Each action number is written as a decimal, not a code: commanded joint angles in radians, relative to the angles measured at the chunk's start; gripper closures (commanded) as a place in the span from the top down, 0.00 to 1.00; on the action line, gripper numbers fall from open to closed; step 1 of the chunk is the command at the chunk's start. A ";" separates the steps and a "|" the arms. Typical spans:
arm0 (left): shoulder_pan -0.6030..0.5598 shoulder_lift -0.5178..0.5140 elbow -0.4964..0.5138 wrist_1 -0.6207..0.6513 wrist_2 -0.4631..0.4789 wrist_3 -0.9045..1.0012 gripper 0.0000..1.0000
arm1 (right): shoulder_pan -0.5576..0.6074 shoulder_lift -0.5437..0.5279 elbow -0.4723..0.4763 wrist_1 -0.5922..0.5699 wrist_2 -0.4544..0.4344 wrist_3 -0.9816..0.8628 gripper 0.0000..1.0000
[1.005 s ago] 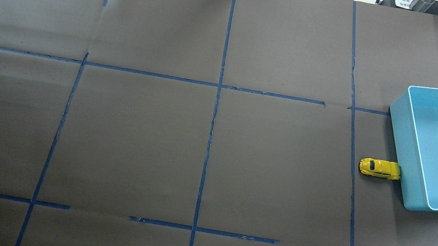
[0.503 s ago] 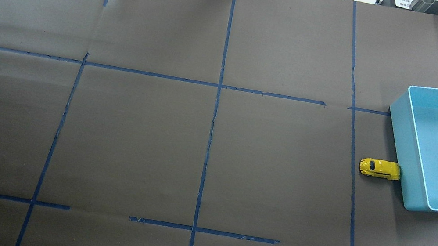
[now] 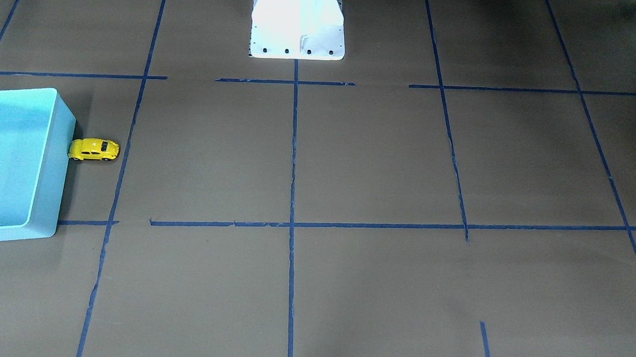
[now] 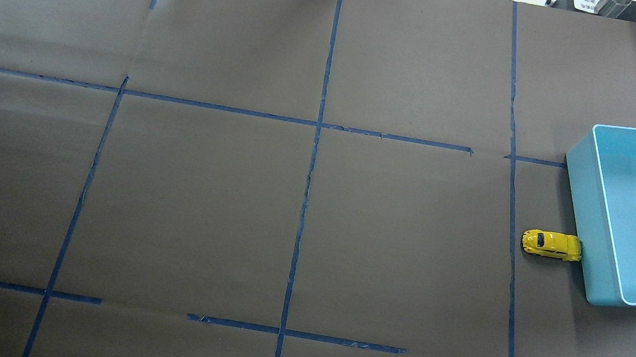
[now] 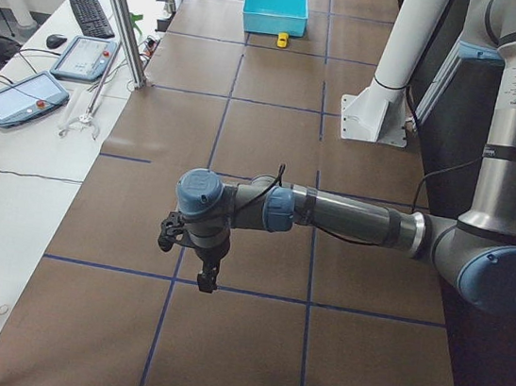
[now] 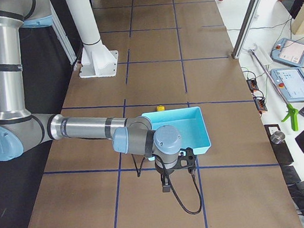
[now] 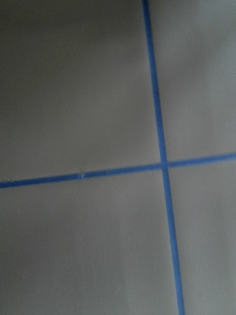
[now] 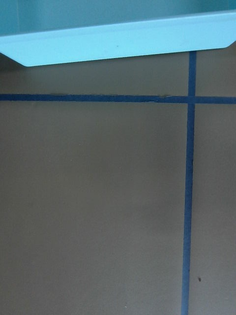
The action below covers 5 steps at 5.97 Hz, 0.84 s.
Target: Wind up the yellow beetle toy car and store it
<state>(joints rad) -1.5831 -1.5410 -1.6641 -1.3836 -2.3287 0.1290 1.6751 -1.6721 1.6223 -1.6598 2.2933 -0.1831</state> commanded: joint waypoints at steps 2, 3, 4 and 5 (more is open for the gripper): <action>-0.014 0.053 0.001 -0.050 -0.004 0.000 1.00 | 0.000 0.000 -0.001 0.000 0.000 0.001 1.00; -0.014 0.064 -0.005 -0.055 -0.004 -0.003 1.00 | 0.000 0.000 -0.001 0.000 0.000 0.001 1.00; -0.014 0.071 -0.005 -0.055 -0.038 -0.003 1.00 | 0.000 0.000 -0.001 0.000 0.000 0.001 1.00; -0.012 0.078 -0.003 -0.055 -0.050 -0.003 1.00 | 0.000 0.000 -0.001 0.000 0.000 0.001 1.00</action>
<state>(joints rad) -1.5966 -1.4706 -1.6678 -1.4380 -2.3629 0.1260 1.6751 -1.6720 1.6214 -1.6598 2.2933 -0.1825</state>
